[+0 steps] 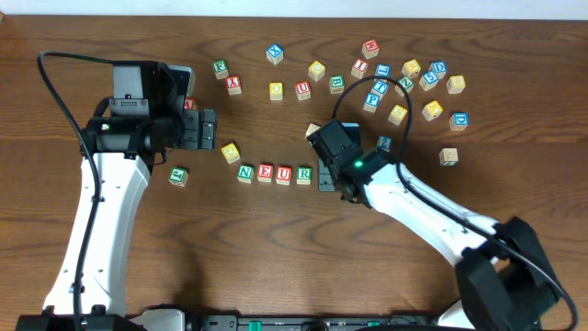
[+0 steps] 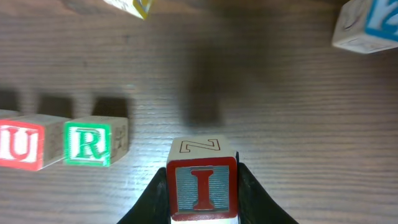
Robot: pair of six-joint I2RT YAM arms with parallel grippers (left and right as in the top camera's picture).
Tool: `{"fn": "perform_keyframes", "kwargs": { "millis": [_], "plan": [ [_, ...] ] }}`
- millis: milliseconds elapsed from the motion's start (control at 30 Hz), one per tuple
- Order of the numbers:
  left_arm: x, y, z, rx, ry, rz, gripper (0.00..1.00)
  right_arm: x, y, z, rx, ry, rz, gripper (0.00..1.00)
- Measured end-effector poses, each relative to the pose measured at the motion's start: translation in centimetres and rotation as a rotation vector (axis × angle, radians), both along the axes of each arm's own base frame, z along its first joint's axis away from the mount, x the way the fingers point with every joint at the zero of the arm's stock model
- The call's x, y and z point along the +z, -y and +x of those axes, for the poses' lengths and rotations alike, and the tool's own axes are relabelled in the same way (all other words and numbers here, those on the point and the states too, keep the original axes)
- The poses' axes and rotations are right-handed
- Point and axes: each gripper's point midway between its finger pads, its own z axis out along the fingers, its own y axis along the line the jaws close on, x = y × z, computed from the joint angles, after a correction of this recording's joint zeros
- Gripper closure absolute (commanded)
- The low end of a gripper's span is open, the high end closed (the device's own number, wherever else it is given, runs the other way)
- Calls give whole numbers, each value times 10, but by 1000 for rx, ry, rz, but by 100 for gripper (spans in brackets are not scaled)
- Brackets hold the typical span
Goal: Spell out NEURIPS
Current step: 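Carry the red I block down to the right of the R block, then lower the I block onto the table beside the green R block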
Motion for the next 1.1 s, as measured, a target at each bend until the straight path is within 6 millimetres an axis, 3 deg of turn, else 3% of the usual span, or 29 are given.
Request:
{"fn": "perform_keyframes", "kwargs": {
  "millis": [200,633,1100],
  "plan": [
    [0,0,0,0,0,0,5,-12,-2,2,1,-13,-8,88],
    [0,0,0,0,0,0,4,-10,-6,6,3,3,9,87],
    [0,0,0,0,0,0,4,-12,-25,1,52,17,23,88]
  ]
}}
